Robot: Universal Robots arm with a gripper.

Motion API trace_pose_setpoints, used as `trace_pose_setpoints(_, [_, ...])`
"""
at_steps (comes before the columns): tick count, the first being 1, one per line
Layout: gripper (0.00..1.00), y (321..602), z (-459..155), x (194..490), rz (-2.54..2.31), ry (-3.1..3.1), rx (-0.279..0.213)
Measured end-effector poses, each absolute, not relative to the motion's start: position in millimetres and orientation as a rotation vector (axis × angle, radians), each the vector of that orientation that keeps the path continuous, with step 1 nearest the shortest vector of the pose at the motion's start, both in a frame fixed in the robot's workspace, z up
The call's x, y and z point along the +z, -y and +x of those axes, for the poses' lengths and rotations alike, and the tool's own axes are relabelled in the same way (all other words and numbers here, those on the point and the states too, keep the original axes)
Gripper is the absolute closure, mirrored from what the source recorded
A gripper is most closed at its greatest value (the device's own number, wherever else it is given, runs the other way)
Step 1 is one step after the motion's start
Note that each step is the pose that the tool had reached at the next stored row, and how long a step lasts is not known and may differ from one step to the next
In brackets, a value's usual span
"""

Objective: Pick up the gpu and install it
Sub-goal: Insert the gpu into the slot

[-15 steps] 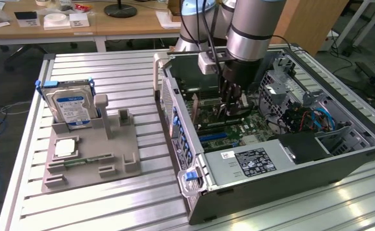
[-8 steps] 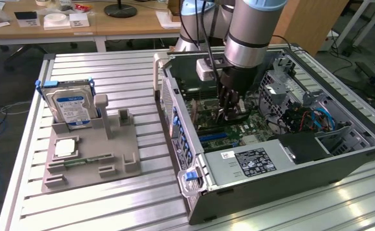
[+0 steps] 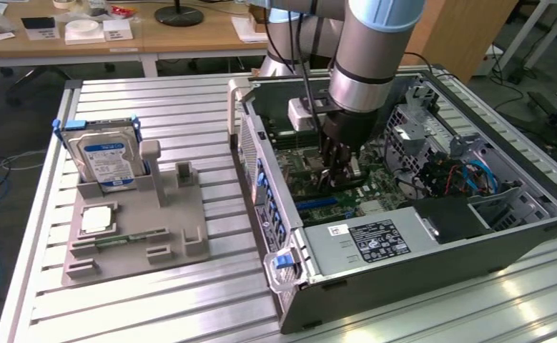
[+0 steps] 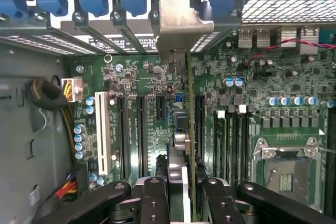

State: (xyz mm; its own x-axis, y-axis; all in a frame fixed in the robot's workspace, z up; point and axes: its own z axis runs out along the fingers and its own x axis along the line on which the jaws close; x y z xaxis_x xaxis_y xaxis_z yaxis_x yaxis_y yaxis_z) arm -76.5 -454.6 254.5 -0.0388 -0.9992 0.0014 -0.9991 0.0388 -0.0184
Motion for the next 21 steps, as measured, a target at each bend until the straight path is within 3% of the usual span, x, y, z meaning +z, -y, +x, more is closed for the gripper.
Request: trace_pose_setpoints(21, [0.71, 457.9, -80.9, 245.9, -2.137, -2.287, -0.023])
